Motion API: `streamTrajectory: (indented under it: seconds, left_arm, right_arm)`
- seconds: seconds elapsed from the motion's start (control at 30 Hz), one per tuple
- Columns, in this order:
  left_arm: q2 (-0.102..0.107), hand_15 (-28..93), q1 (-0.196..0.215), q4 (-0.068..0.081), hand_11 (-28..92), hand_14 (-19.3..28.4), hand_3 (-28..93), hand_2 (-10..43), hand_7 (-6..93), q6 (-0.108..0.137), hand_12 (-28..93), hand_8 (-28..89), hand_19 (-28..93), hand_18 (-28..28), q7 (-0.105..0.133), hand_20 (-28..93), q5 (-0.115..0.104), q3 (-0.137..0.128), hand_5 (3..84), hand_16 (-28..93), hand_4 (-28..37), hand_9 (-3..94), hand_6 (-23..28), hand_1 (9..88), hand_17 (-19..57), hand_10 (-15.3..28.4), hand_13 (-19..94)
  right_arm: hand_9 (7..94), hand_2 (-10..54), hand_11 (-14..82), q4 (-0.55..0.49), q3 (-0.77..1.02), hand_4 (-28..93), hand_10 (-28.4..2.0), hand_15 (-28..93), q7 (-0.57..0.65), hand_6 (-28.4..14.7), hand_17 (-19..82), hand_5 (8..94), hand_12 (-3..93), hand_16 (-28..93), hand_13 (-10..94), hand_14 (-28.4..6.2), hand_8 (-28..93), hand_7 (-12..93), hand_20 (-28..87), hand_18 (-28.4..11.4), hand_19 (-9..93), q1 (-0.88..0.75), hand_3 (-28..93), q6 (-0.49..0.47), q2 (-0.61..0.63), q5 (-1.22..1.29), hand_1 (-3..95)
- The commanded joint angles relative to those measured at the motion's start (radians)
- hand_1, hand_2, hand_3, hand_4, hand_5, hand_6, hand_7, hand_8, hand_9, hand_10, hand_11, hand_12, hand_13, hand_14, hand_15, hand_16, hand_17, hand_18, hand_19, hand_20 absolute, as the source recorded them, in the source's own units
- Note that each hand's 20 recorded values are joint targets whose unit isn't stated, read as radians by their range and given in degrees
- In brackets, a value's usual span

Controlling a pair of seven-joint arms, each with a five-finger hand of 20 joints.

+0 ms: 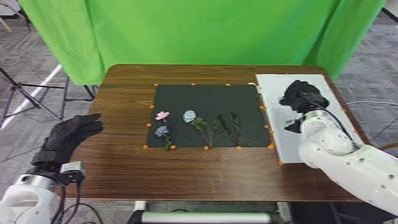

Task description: Arrange flowers

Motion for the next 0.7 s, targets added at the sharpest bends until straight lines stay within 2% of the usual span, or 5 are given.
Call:
streamTrajectory:
  seconds: [0.03,0.17,0.37,0.6,0.7]
  left_arm:
    - [0.005,20,-0.003,-0.004,21,20.1,61,9.6,17.1,-0.010,10,-7,10,12.2,-0.014,12,0.002,0.002,46.4,-5,-26.7,47.1,4.6,26.2,6.8,16.2,38]
    - [0.010,20,-0.011,-0.001,21,20.1,61,9.6,17.2,-0.014,10,-7,10,12.2,-0.020,12,0.002,0.008,46.4,-4,-26.7,47.1,4.6,26.1,6.8,16.3,38]
    - [0.012,20,-0.020,0.003,21,20.1,60,9.7,17.4,-0.025,10,-7,10,12.2,-0.027,12,0.006,0.014,46.3,-4,-26.7,47.1,4.5,26.2,6.8,16.3,38]
    - [0.008,20,-0.026,0.005,21,20.0,60,9.8,17.3,-0.031,10,-7,10,12.3,-0.039,12,0.001,0.013,46.4,-4,-26.6,47.1,4.5,26.3,6.8,16.3,38]
    - [0.003,20,-0.014,0.001,21,20.0,60,9.8,17.3,-0.034,10,-7,10,12.3,-0.041,12,0.000,0.006,46.3,-4,-26.6,47.0,4.5,26.4,6.8,16.3,38]
  right_arm:
    - [87.2,-9.5,7.2,-0.140,-0.132,-18,-11.2,66,-0.110,1.4,62,78.0,34.9,31,89,-1.1,6,20,60,-15.1,93,0.242,55,-0.085,-0.009,0.117,62.5]
    - [87.3,-9.5,6.9,-0.141,-0.244,-18,-11.1,66,-0.151,1.6,62,78.0,35.0,32,88,-1.0,6,20,60,-14.9,93,0.341,55,-0.144,-0.076,0.158,62.3]
    - [87.2,-9.5,6.8,-0.099,-0.343,-18,-10.9,66,-0.184,1.8,61,77.9,34.9,32,88,-1.1,6,20,60,-14.7,93,0.390,55,-0.196,-0.185,0.131,62.1]
    - [86.8,-9.5,6.7,-0.068,-0.384,-18,-10.9,66,-0.181,2.0,61,77.7,34.5,32,88,-1.2,6,21,60,-14.7,93,0.386,55,-0.256,-0.223,0.145,61.6]
    - [86.7,-9.5,6.6,-0.058,-0.390,-18,-10.8,66,-0.181,2.3,61,77.4,34.2,32,88,-1.3,6,21,60,-14.7,93,0.382,55,-0.270,-0.230,0.138,61.6]
